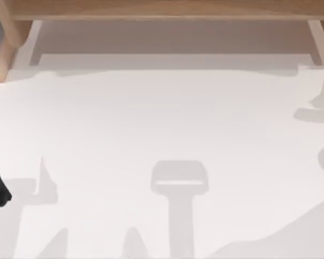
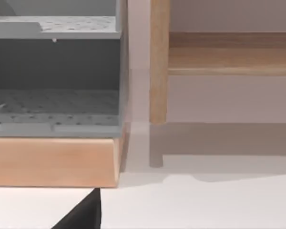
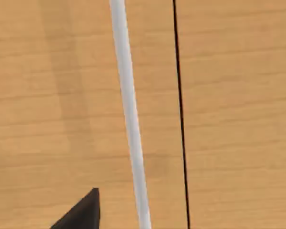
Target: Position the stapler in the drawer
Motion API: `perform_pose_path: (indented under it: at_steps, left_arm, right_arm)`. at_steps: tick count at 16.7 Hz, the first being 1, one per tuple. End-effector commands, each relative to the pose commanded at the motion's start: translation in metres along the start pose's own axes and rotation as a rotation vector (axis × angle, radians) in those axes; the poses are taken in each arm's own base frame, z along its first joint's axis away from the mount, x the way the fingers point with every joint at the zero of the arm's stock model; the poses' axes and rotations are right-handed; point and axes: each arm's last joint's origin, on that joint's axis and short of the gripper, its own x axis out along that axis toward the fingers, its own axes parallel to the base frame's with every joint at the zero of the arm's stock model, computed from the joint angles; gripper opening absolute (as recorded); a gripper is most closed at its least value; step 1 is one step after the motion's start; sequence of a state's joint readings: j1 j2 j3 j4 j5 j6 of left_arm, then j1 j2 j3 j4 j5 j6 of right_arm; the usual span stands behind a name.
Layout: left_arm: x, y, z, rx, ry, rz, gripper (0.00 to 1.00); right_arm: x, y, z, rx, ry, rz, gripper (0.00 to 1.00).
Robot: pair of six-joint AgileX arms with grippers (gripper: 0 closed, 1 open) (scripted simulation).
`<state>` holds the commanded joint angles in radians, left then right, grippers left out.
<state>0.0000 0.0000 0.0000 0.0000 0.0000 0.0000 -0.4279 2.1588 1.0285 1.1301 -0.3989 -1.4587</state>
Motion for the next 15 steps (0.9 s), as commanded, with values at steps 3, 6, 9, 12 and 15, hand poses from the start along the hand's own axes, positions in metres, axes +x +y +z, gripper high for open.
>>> perform_pose_path:
  at_steps: [3, 6, 9, 12, 15]
  left_arm:
    - [0.000, 0.000, 0.000, 0.000, 0.000, 0.000, 1.00]
    - [0.000, 0.000, 0.000, 0.000, 0.000, 0.000, 1.00]
    - [0.000, 0.000, 0.000, 0.000, 0.000, 0.000, 1.00]
    - [0.000, 0.000, 0.000, 0.000, 0.000, 0.000, 1.00]
    - [0.000, 0.000, 0.000, 0.000, 0.000, 0.000, 1.00]
  right_arm:
    - [0.008, 0.026, -0.017, -0.082, 0.004, -0.004, 1.00]
    - [0.009, 0.031, -0.021, -0.100, 0.005, -0.006, 1.00]
    - [0.009, 0.032, -0.019, -0.096, 0.002, -0.001, 1.00]
    - [0.015, 0.031, -0.020, -0.100, 0.005, -0.006, 1.00]
    - [0.028, 0.031, -0.021, -0.100, 0.005, -0.006, 1.00]
